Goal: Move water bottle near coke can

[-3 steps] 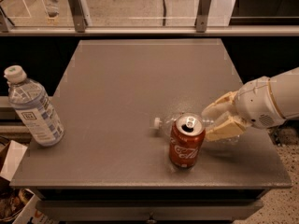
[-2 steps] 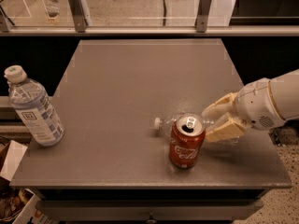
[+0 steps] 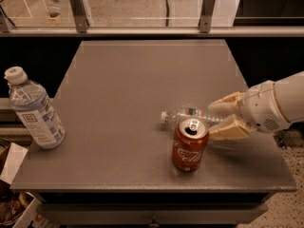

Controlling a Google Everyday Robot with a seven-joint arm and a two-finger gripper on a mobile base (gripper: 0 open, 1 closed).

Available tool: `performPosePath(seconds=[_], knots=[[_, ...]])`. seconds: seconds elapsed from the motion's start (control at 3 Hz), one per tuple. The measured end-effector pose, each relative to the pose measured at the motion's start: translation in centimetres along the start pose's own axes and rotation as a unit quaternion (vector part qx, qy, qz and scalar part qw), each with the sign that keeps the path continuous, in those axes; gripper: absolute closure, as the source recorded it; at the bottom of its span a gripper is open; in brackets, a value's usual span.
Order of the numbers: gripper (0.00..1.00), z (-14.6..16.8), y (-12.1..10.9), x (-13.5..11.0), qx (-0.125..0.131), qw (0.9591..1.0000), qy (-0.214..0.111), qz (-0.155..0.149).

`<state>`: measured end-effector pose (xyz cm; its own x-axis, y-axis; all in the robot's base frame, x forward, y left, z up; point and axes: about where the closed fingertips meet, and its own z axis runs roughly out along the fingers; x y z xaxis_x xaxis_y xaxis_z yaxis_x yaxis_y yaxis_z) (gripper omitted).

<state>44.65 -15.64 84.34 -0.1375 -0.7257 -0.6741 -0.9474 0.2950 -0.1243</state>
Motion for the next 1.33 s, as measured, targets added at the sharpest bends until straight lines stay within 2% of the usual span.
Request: performPosePath(seconds=[0.33,0.67,1.0,1.33], knots=[[0.00,-0.2,-0.3,0.1,-0.001,1.0000,0.004,-0.002],[0.00,-1.4,-0.7,0.2,0.000,0.9998,0.015,-0.009],[0.00,-1.8,-1.2,0.2,0.004,0.9999,0.012,-0.010],[0.00,-2.8,-2.8,0.1,0.018,0.9998,0.007,-0.009]])
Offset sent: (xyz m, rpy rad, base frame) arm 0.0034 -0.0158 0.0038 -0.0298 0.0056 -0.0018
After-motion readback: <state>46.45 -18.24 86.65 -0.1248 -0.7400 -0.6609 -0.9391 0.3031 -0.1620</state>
